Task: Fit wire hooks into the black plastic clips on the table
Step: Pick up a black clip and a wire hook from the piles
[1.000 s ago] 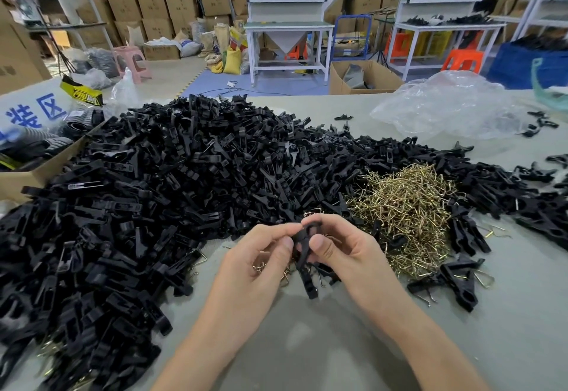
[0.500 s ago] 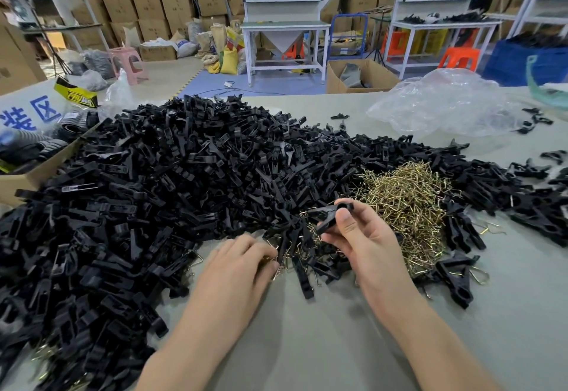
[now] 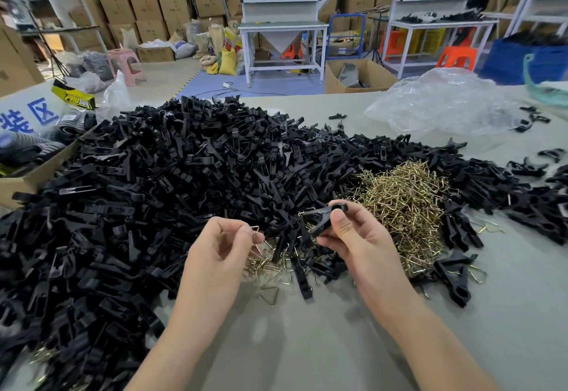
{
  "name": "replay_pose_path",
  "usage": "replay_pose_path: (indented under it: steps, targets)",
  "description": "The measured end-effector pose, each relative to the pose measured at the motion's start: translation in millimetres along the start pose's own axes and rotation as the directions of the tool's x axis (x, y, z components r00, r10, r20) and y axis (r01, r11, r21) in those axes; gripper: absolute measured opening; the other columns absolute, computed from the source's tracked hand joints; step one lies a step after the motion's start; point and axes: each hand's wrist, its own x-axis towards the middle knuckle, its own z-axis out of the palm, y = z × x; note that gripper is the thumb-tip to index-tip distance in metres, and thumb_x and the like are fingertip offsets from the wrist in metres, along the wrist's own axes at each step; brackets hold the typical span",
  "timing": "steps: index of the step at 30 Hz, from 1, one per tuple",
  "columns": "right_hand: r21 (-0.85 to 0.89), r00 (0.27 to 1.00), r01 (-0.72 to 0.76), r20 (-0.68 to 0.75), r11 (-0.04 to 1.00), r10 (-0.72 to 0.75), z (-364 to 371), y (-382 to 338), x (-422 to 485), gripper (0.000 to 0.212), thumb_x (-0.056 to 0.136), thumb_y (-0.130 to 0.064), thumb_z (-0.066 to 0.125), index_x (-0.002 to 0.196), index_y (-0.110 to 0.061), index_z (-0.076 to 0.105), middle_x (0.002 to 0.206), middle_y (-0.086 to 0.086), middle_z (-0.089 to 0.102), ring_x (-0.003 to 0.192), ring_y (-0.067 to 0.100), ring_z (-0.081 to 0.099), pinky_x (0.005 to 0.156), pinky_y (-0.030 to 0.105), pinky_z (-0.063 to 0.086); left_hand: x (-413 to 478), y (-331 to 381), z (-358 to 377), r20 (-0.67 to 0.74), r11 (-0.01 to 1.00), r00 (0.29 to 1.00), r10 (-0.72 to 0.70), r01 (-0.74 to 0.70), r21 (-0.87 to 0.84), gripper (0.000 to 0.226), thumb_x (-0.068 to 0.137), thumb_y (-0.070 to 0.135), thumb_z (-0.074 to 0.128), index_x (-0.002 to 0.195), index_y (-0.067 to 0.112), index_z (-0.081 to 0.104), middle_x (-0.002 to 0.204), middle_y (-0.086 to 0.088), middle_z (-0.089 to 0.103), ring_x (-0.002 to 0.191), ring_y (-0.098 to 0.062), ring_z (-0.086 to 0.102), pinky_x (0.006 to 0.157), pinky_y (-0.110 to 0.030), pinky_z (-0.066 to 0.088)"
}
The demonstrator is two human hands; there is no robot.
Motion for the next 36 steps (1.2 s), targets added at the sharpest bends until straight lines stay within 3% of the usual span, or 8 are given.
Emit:
replay_pose_path:
  steps: [5,9,15,19,25,29,33,36]
  targets:
    - [0.015,1.000,-0.010,0.027,1.000,0.010,3,0,-1,0.022,0.080,-0.035,0.068,0.098,-0.024,0.075,0.096,0.008,0.072,0.085,0.019,0.069,0.077,0.026,0.058,4,2,1,0.043,0.959,0.991,-0.129,0.136,-0.249,0.013,0.100,0.016,0.056,0.099,0.006,0.065,0.093,-0.005,0.077,0.080,-0.019,0.075,0.066,-0.021,0.058]
    - [0.037,0.978,-0.066,0.201,0.997,0.057,7,-4,-8,0.015,0.087,-0.033,0.070,0.099,-0.025,0.075,0.106,0.011,0.073,0.099,0.023,0.072,0.082,0.027,0.058,2,0,3,0.095,0.895,0.978,-0.188,0.210,-0.394,0.015,0.085,0.029,0.070,0.088,0.014,0.070,0.087,-0.005,0.074,0.087,-0.020,0.073,0.077,-0.029,0.059]
    - [-0.028,0.929,-0.039,0.367,0.999,0.047,18,-1,-15,0.026,0.089,-0.032,0.068,0.110,-0.017,0.070,0.124,0.009,0.070,0.115,0.032,0.067,0.102,0.050,0.052,-2,1,14,0.169,0.853,0.965,-0.199,0.256,-0.454,0.012,0.086,0.028,0.068,0.086,0.016,0.071,0.100,-0.012,0.075,0.082,-0.019,0.066,0.073,-0.032,0.049]
    - [-0.003,0.928,-0.035,0.372,0.999,0.033,16,-6,-16,0.021,0.090,-0.035,0.066,0.108,-0.026,0.073,0.127,0.007,0.070,0.115,0.029,0.068,0.101,0.043,0.053,-5,0,14,0.111,0.966,0.989,-0.102,0.125,-0.227,0.014,0.095,0.022,0.061,0.083,0.023,0.069,0.084,-0.010,0.073,0.074,-0.023,0.066,0.073,-0.033,0.053]
    - [0.115,0.925,-0.083,0.378,0.990,0.034,16,-9,-15,0.021,0.089,-0.030,0.067,0.106,-0.020,0.073,0.125,0.015,0.070,0.119,0.028,0.066,0.093,0.029,0.054,-6,1,5,0.124,0.992,0.990,0.074,-0.086,0.095,0.013,0.093,0.032,0.062,0.080,0.034,0.062,0.064,0.013,0.064,0.053,-0.002,0.049,0.051,-0.011,0.037]
    - [0.125,0.921,-0.111,0.387,0.986,0.055,18,-8,-16,0.022,0.088,-0.031,0.067,0.106,-0.019,0.073,0.126,0.016,0.069,0.120,0.031,0.065,0.094,0.032,0.054,-9,-4,4,0.158,0.930,0.970,0.186,-0.226,0.291,0.011,0.092,0.030,0.062,0.086,0.039,0.060,0.079,0.016,0.067,0.071,-0.007,0.062,0.061,-0.018,0.046]
    - [0.031,0.917,-0.085,0.393,0.996,0.066,17,-6,-16,0.023,0.090,-0.038,0.067,0.108,-0.026,0.073,0.129,0.011,0.068,0.124,0.031,0.062,0.107,0.048,0.047,-10,-7,10,0.149,0.935,0.969,0.197,-0.232,0.268,0.033,0.094,0.012,0.065,0.098,0.045,0.058,0.084,0.017,0.065,0.077,-0.006,0.063,0.058,-0.009,0.045]
    - [0.019,0.920,-0.082,0.386,0.996,0.068,16,-6,-15,0.023,0.091,-0.038,0.066,0.109,-0.024,0.073,0.129,0.011,0.068,0.123,0.030,0.062,0.107,0.048,0.048,-9,-6,11,0.102,0.944,0.976,0.194,-0.214,0.253,0.034,0.094,0.011,0.066,0.097,0.045,0.059,0.087,0.022,0.066,0.081,-0.004,0.065,0.060,-0.011,0.048]
